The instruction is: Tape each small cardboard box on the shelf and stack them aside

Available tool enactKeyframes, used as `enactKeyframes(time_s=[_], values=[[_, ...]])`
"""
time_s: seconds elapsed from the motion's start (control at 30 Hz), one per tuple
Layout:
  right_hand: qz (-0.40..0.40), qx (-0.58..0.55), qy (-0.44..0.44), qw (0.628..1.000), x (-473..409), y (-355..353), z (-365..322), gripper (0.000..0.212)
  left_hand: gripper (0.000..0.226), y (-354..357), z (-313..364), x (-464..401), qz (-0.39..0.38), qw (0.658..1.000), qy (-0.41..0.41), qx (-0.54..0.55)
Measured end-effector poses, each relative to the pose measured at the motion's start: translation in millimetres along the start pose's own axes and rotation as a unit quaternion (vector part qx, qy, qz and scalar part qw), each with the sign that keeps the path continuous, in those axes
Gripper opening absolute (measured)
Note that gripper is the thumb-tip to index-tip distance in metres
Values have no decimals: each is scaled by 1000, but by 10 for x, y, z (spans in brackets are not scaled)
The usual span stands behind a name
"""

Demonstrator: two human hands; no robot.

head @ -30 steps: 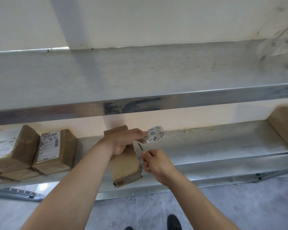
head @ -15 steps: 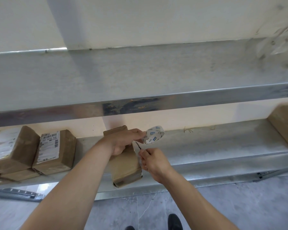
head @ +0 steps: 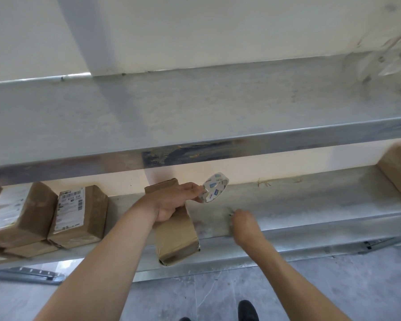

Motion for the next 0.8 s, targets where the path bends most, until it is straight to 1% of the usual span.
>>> enactKeyframes(time_s=[0.07,0.13,0.23,0.27,0.3,0.33,0.37,0.4,0.43,0.47,0.5,0.53,0.57,0.6,0.67,0.7,0.8], values=[[13,38,20,999,-59,-92,153,36,32,-6,-12,-17,1,1000,2,-14],[0,85,30,996,-149,-102,271,37,24,-19,-20,-31,6,1000,1,-16],[6,117,28,993,-270,-38,382,29,23,-21,-13,-50,8,1000,-4,-5],[9,128,28,991,-282,-16,401,29,24,-13,-10,-56,7,1000,-6,-3],[22,143,27,989,-299,-12,420,32,25,-7,-8,-58,7,1000,-7,-3],[46,150,15,987,-300,-48,419,39,25,-7,-5,-59,9,1000,-6,-4],[75,128,-18,989,-279,-120,397,52,24,-9,-8,-61,8,1000,-3,-4],[93,71,-72,991,-235,-228,354,66,23,-12,-13,-59,6,1000,1,-4],[92,-4,-145,985,-164,-377,275,79,24,-20,-26,-61,4,1000,4,-5],[75,-67,-217,971,-76,-550,157,88,26,-34,-41,-67,4,1000,4,-5],[49,-94,-267,958,17,-719,20,92,28,-48,-59,-71,6,1000,4,-6],[21,-90,-297,950,96,-863,-114,90,30,-52,-71,-67,7,1000,1,-7],[-2,-70,-313,947,136,-958,-211,82,32,-52,-81,-63,9,1000,-1,-11],[-11,-45,-319,946,158,-1022,-279,69,35,-47,-81,-55,12,1000,-1,-13],[10,-23,-319,947,147,-1102,-324,38,43,-33,-45,-33,18,1000,10,7],[22,-28,-321,946,152,-1128,-323,27,44,-24,-26,-24,20,999,14,25],[25,-51,-328,943,225,-1120,-295,11,36,14,35,40,49,998,18,41]])
Point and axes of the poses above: each hand's wrist, its own x-axis away from the middle knuckle, its own y-axis out of the palm, z = x × y, the point moved 5 cm from there along -x, towards the middle knuckle, and after that the axes turned 12 degrees about -z, right-handed, at the moved point
